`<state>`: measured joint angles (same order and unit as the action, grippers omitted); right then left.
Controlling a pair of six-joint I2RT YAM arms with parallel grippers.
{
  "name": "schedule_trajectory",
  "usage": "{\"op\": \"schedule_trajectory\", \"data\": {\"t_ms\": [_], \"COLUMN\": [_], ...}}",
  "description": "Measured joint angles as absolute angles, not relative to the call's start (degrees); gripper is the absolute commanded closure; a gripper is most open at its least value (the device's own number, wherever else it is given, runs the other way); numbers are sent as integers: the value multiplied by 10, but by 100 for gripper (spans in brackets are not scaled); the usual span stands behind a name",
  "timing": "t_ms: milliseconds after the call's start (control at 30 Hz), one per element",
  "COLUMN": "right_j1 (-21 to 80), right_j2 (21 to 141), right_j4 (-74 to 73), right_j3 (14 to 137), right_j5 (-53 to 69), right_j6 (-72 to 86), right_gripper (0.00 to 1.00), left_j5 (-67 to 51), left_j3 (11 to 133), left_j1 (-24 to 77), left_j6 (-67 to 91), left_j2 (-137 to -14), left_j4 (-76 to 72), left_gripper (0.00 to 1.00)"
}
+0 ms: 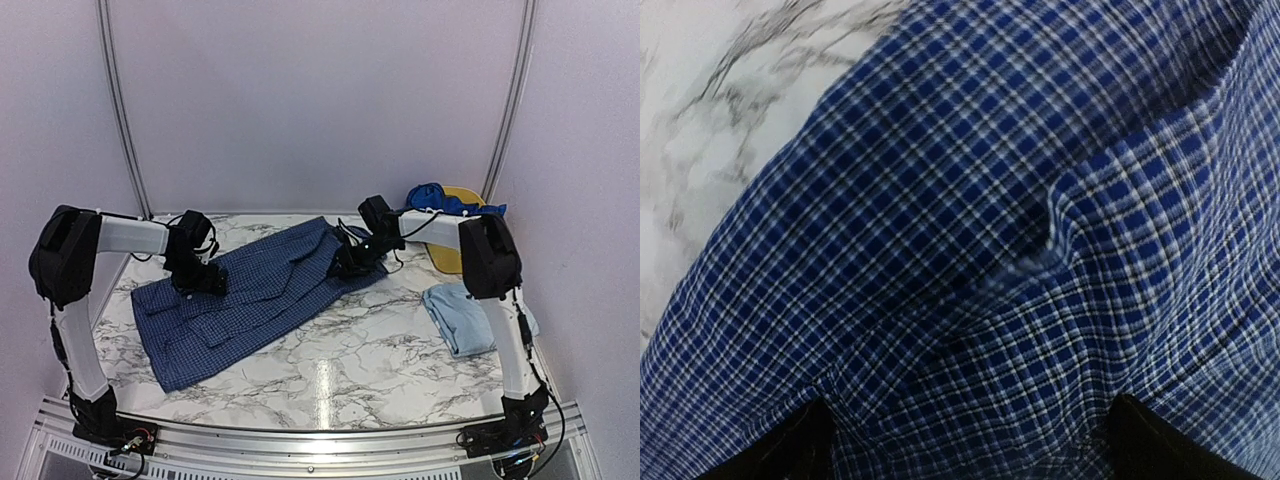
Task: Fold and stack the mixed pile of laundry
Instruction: Rotate the rectangle-folded shirt at the center of the board.
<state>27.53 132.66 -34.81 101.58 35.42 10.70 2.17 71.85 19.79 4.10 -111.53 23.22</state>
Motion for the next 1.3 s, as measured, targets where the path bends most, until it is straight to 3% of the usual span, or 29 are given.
{"op": "schedule_trajectory", "data": {"t_ms": [100,200,300,433,600,933,1167,1300], "right_j1": [265,258,251,246,262,333,267,216], "right_j2": [1463,1548,1513,1367,1287,1366,1361,1403], "right_j4": [-389,-412,-400,-358,-313,-274,-258,-286], "right_j3": [1259,1421,1373,1172,1111,1064,1042,1119], "right_j5": [309,262,236,246,286,324,330,314], "right_j6": [85,83,88,108,136,183,162,141], "right_gripper": [49,49,49,50,53,59,64,64], "left_j5": [31,49,53,93,122,81,53,11], "left_j3": [673,627,590,600,680,745,719,675], "left_j1": [203,250,285,275,258,248,244,245], "left_j6": [68,102,144,175,177,141,142,153], "left_j2": [-1081,-1037,-974,-879,-868,-1039,-1055,-1051], "left_j4": [232,246,274,287,272,264,262,263], "left_gripper": [1,1,1,1,1,1,1,4]}}
